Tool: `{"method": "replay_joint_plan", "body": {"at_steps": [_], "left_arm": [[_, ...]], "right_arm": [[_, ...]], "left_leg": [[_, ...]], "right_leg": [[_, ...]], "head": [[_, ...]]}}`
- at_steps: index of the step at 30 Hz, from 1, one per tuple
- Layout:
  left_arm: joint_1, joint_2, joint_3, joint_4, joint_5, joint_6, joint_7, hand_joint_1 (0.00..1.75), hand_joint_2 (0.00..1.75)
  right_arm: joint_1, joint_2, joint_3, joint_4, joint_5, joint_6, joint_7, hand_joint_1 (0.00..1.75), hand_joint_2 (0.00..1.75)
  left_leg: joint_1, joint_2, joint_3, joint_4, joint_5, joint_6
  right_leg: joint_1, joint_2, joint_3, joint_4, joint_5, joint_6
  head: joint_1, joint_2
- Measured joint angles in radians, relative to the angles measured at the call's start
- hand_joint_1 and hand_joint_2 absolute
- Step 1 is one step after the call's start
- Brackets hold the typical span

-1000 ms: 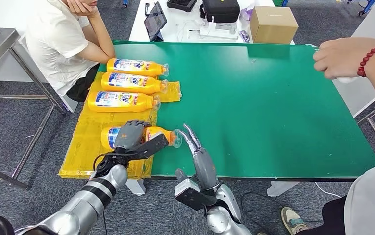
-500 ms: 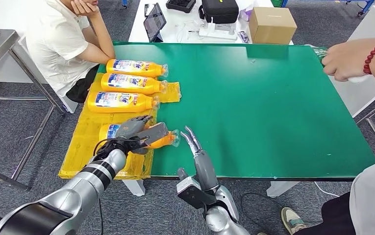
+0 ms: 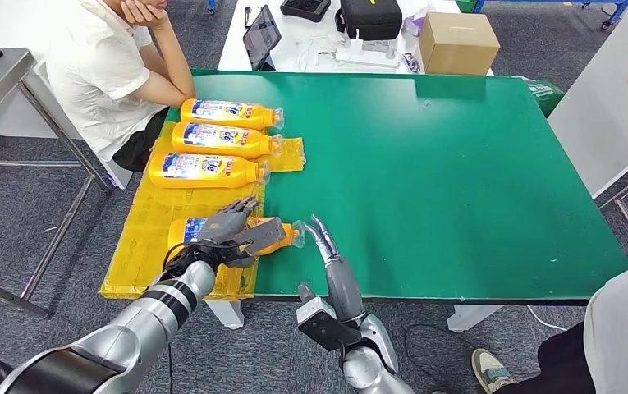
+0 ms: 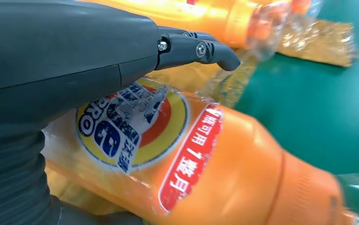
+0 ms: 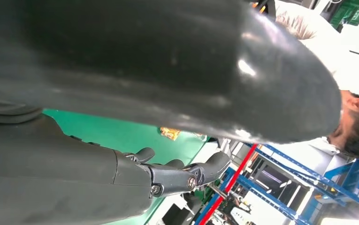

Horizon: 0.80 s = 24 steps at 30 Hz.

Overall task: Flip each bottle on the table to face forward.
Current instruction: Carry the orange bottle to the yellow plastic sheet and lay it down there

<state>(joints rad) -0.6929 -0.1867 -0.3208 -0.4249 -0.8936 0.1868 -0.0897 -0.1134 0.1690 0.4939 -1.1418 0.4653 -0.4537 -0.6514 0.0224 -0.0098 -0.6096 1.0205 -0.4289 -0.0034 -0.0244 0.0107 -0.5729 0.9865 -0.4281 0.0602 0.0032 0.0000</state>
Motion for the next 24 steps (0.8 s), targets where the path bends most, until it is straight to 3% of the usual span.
{"method": "replay_joint_plan", "body": {"at_steps": [4, 8, 15, 18, 24], "left_arm": [[0.082, -0.016, -0.023, -0.088, 0.015, 0.07, -0.049, 0.0, 1.75], [0.199, -0.025, -0.065, -0.259, 0.1, 0.101, -0.079, 0.0, 1.75], [0.394, -0.017, -0.109, -0.572, 0.564, -0.027, -0.195, 0.0, 1.75], [0.467, -0.006, -0.13, -0.695, 0.756, -0.059, -0.219, 0.0, 1.75], [0.518, 0.013, -0.161, -0.813, 0.756, 0.054, -0.245, 0.0, 1.75]], "right_arm": [[0.025, -0.003, -0.008, -0.008, 0.008, 0.0, -0.003, 0.0, 0.0], [0.067, -0.01, -0.023, -0.046, -0.011, -0.023, -0.022, 0.0, 0.0], [0.126, 0.02, -0.061, -0.183, -0.36, -0.108, -0.044, 0.0, 0.0], [0.152, 0.033, -0.091, -0.256, -0.387, -0.153, -0.046, 0.0, 0.0], [0.167, 0.04, -0.111, -0.319, -0.41, -0.175, -0.048, 0.0, 0.0]], "left_leg": [[0.0, 0.0, -0.001, 0.0, 0.0, 0.0], [-0.001, 0.0, -0.005, 0.0, 0.0, 0.0], [0.0, 0.001, -0.009, 0.0, -0.001, 0.0], [0.0, 0.001, -0.011, 0.0, -0.001, 0.0], [0.0, 0.001, -0.011, 0.0, 0.0, 0.0]], "right_leg": [[-0.001, 0.0, -0.001, 0.0, 0.0, 0.0], [-0.001, 0.0, -0.005, 0.0, 0.0, 0.0], [0.0, 0.0, -0.01, 0.0, 0.0, 0.0], [0.0, 0.0, -0.011, 0.0, 0.0, 0.0], [0.0, 0.0, -0.012, 0.0, 0.0, 0.0]], "head": [[0.0, 0.0], [0.0, 0.0], [0.0, 0.0], [0.0, 0.0], [0.0, 0.0]]}}
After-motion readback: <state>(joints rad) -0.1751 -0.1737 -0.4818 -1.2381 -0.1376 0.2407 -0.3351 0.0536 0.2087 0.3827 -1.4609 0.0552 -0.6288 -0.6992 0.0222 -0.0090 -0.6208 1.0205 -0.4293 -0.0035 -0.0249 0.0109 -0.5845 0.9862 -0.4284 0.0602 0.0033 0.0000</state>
